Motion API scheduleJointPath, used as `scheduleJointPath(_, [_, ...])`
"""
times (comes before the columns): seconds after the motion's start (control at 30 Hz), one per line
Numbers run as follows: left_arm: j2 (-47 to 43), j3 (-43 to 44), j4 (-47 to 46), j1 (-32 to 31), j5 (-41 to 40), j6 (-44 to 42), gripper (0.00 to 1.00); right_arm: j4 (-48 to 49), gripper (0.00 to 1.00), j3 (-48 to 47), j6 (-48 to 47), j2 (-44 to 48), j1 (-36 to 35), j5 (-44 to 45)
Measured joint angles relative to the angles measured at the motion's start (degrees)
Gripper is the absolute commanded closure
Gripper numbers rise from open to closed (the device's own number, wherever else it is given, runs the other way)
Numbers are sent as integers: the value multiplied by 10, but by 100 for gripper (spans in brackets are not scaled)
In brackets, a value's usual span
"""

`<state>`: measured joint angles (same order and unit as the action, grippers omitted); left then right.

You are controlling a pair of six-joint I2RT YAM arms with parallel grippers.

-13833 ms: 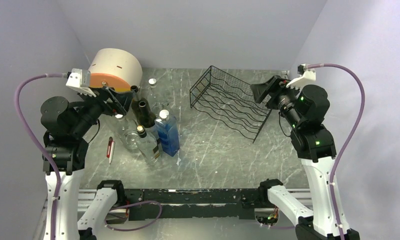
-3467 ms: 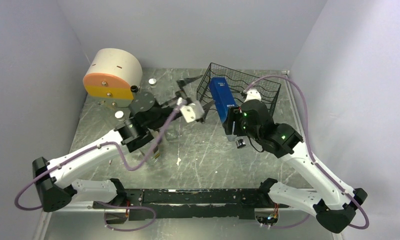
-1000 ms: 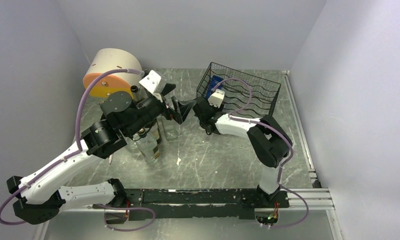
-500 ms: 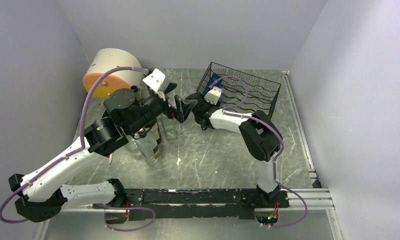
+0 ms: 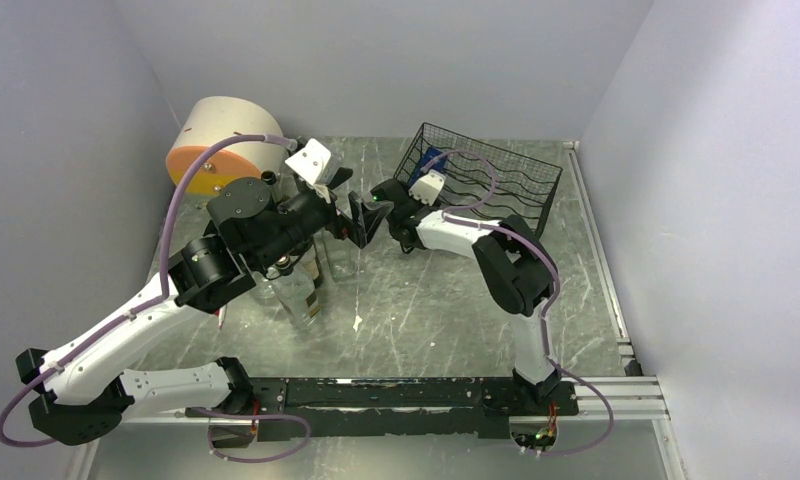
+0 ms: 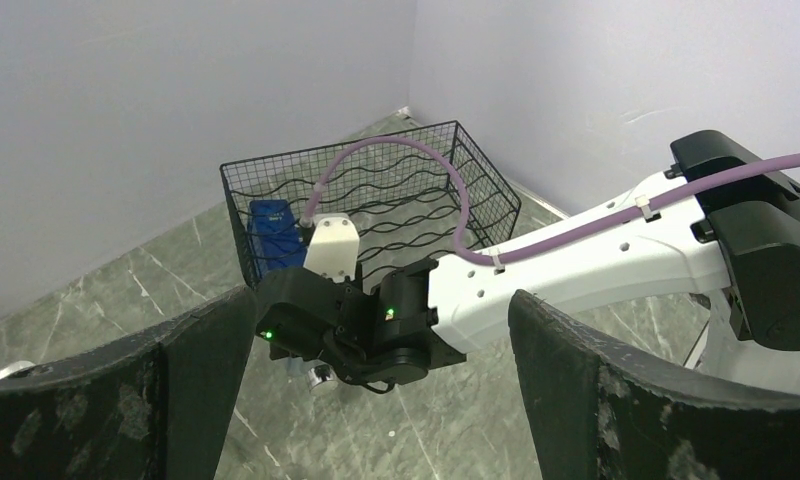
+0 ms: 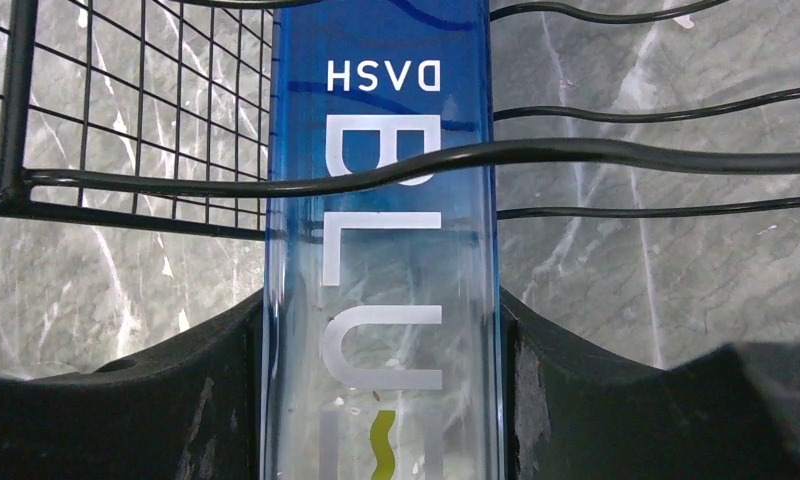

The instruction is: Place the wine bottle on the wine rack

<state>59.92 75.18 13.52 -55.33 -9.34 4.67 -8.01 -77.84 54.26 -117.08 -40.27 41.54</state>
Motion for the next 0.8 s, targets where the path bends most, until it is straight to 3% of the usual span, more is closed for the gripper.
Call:
scheduleJointPath(0.13, [0,1,2,0,0,0,0,16,20,5,-5,0,5,-10])
scheduleJointPath(0.3, [7,13,14,0,-2,0,0,67,10,18,-26,18,14,-47])
scheduleJointPath(0.8, [3,14,32,0,-31,8,0,82,10,122,-63,170,17,-153])
